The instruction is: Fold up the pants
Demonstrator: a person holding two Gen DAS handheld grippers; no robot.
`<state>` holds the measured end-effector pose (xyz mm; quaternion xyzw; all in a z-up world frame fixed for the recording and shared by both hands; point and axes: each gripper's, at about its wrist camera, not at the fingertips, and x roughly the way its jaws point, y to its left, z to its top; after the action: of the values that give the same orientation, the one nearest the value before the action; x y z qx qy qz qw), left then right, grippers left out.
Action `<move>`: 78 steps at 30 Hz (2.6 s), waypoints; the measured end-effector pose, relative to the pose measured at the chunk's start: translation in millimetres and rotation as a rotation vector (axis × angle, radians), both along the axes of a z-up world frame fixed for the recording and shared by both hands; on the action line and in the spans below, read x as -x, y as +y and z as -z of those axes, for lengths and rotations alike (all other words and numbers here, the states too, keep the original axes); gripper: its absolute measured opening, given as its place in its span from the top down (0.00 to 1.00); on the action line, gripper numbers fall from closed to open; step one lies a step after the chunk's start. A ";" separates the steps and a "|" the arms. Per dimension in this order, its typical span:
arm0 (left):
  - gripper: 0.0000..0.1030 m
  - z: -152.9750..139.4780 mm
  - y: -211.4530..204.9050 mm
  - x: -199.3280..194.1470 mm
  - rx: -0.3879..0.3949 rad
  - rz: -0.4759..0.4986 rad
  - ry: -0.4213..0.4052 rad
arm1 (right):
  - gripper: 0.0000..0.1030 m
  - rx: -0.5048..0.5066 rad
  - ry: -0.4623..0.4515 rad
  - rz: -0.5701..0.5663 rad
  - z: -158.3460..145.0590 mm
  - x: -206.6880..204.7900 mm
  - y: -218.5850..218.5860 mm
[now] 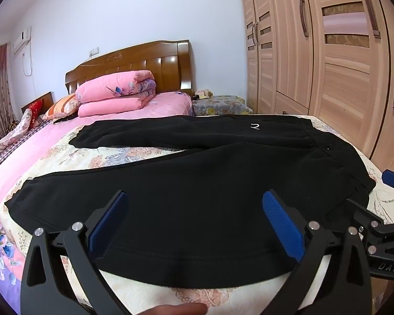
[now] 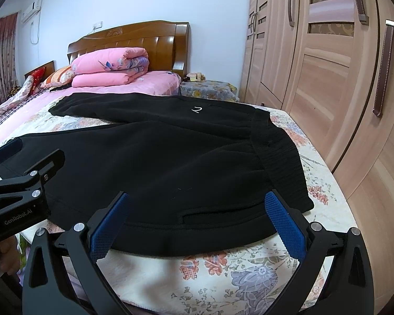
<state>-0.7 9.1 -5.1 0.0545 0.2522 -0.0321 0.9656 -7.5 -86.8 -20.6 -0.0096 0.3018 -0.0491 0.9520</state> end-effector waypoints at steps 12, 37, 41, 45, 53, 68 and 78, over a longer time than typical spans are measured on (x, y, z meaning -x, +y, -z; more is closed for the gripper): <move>0.01 2.7 3.7 -0.7 0.005 0.003 0.009 | 0.04 -0.003 0.003 -0.002 0.8 0.5 1.2; 0.01 6.4 12.1 -4.0 0.018 0.001 0.043 | 0.04 -0.002 0.017 -0.003 4.6 -0.9 4.1; 0.01 7.4 16.5 -11.0 0.026 0.016 0.069 | 0.04 0.028 0.025 -0.019 5.7 -8.2 1.4; 0.01 5.5 20.9 -23.8 -0.004 0.016 0.090 | 0.04 0.072 0.018 -0.037 0.7 -22.5 -1.4; 0.01 -31.9 21.4 -91.3 -0.121 0.091 0.095 | 0.04 -0.006 0.019 -0.201 -47.9 -114.9 -48.0; 0.01 -11.0 94.8 -398.1 0.263 0.004 0.521 | 0.04 -0.017 0.398 -0.469 19.8 -429.3 -136.7; 0.02 32.0 92.0 -488.9 0.550 0.081 0.798 | 0.34 -0.093 0.517 -0.658 41.2 -461.6 -137.4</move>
<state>488.2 101.2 -37.2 -0.2097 0.5824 -0.1535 0.7702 454.1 -224.1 -61.8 -0.0744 0.5136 0.2751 0.8093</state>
